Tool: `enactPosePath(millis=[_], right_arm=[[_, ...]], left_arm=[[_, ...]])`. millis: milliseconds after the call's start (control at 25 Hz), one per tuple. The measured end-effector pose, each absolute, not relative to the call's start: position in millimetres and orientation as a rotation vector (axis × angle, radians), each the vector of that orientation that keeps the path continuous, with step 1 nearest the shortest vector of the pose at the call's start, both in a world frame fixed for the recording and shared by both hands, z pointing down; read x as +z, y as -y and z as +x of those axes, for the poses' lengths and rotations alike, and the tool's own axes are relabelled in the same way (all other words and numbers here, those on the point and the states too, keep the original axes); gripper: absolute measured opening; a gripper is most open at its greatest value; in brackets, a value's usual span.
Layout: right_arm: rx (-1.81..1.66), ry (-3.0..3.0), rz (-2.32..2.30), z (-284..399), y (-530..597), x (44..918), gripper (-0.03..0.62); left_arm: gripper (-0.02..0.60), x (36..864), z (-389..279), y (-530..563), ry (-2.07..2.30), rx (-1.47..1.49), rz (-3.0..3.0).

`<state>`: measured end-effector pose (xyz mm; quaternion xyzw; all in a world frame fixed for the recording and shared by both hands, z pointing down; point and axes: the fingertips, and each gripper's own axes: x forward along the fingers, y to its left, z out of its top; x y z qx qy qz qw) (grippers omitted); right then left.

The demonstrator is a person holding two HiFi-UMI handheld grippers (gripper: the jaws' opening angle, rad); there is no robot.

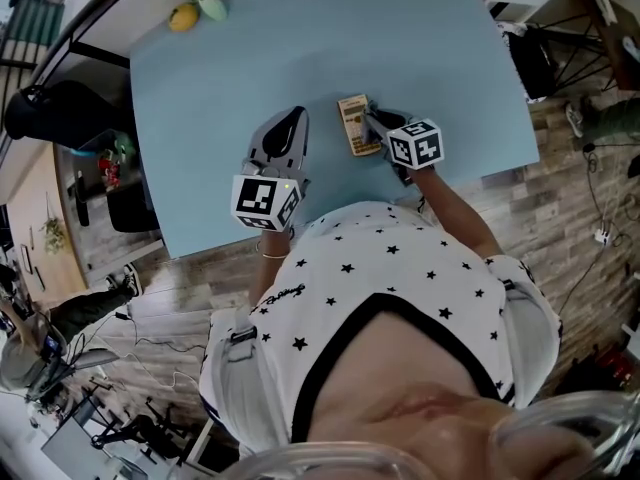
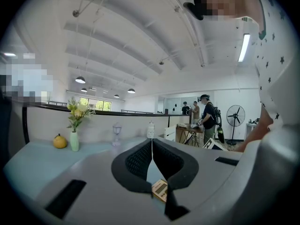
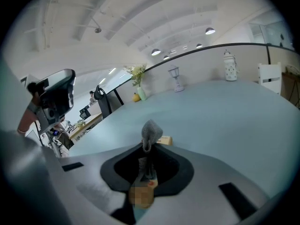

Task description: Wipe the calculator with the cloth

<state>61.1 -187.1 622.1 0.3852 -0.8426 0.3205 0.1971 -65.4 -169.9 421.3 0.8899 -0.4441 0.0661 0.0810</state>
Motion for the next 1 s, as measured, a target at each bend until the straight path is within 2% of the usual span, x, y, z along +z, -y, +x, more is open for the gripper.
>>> enactPosePath(millis=[400, 1000], right_arm=[[0.892, 2.384, 0.863, 16.5, 144.5, 629.7, 0.049], [0.958, 2.32, 1.027, 71.4, 152.6, 640.4, 0.049]], left_arm=[[0.031, 425.2, -70.7, 159.6, 1.33, 0.192, 2.641], [0.031, 429.3, -70.1, 151.5, 1.353, 0.21, 2.628]])
